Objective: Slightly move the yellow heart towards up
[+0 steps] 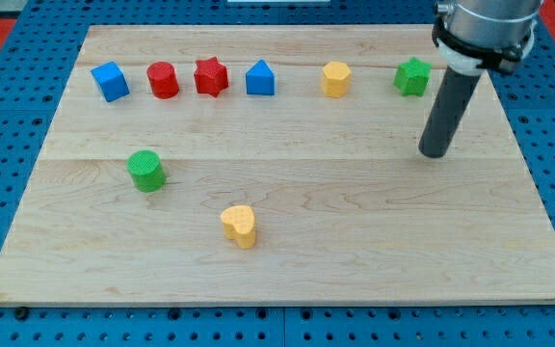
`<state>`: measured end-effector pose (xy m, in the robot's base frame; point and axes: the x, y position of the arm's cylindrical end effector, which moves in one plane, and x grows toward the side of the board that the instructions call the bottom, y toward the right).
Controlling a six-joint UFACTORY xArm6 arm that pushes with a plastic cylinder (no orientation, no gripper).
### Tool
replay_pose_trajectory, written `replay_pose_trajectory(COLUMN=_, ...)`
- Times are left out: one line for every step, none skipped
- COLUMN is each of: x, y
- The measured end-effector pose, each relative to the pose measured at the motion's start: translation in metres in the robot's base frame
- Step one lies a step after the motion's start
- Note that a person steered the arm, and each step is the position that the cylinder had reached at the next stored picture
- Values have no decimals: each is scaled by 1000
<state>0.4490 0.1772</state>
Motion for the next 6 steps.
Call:
replay_pose_trajectory(x=56, y=-37)
replay_pose_trajectory(x=96, y=-91)
replay_pose_trajectory(x=116, y=-140)
replay_pose_trajectory(x=116, y=-153)
replay_pose_trajectory(x=116, y=-183)
replay_pose_trajectory(x=116, y=-210)
